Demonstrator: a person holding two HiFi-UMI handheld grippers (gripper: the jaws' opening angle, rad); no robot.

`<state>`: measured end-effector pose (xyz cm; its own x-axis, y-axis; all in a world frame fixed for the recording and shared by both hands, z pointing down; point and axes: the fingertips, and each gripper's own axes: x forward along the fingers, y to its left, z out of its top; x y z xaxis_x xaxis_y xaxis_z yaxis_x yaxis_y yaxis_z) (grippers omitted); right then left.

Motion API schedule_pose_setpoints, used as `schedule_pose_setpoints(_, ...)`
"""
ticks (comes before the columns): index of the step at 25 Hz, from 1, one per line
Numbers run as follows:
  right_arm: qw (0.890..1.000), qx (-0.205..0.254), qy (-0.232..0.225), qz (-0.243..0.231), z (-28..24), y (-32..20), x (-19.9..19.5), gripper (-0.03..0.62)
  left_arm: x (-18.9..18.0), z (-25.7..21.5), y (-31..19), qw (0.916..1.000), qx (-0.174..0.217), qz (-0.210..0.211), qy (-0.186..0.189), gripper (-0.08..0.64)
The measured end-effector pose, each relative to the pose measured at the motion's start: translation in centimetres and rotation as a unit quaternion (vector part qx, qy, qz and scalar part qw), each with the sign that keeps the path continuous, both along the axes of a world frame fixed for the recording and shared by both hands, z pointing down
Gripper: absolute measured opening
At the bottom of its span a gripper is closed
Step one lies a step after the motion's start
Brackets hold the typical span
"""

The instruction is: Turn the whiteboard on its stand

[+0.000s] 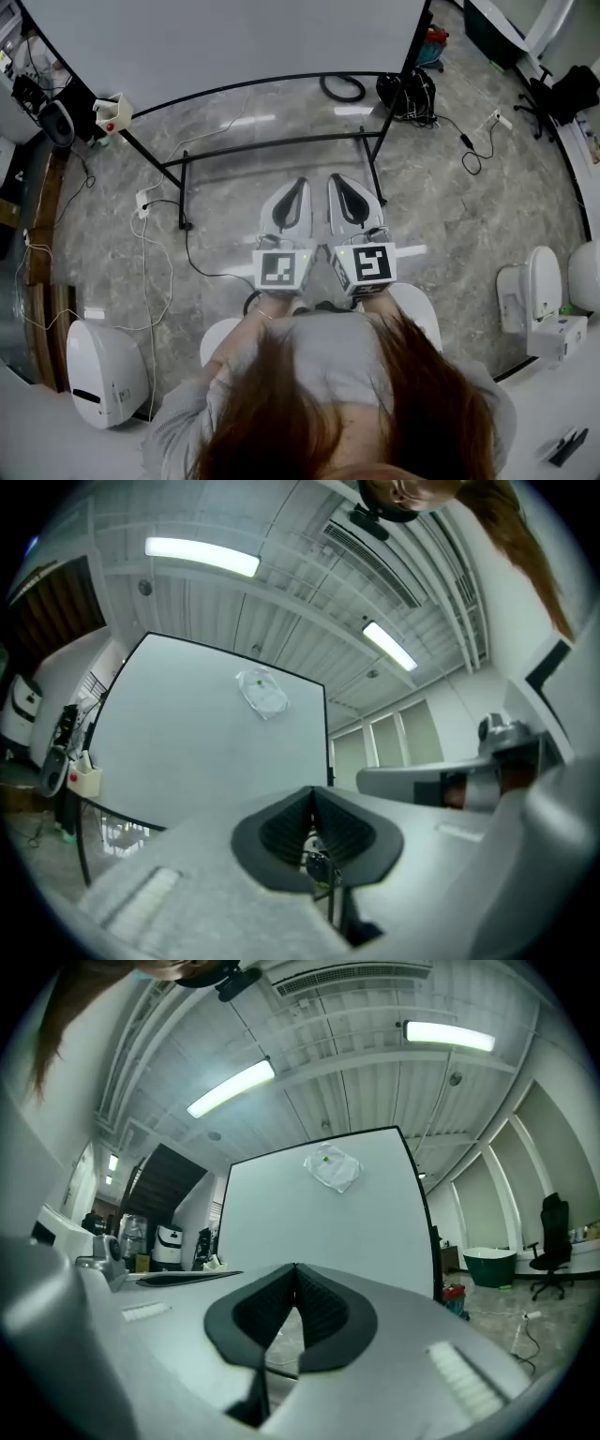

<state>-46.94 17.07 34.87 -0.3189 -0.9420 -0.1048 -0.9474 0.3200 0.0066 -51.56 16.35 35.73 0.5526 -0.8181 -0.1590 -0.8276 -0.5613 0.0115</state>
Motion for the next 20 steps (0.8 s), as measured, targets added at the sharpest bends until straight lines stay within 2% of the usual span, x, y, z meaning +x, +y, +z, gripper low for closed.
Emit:
schedule_pose_setpoints(9,1.000,0.023,0.000,0.008,-0.8,0.0,1.7,0.003,1.5,-0.2,-0.3,1.0000,0.001,0.001,0.007,0.002)
schedule_pose_setpoints(20,1.000,0.019,0.000,0.002,-0.2,-1.7,4.6,0.003,3.9,1.0,-1.2,0.9998,-0.011,-0.016,0.007,0.002)
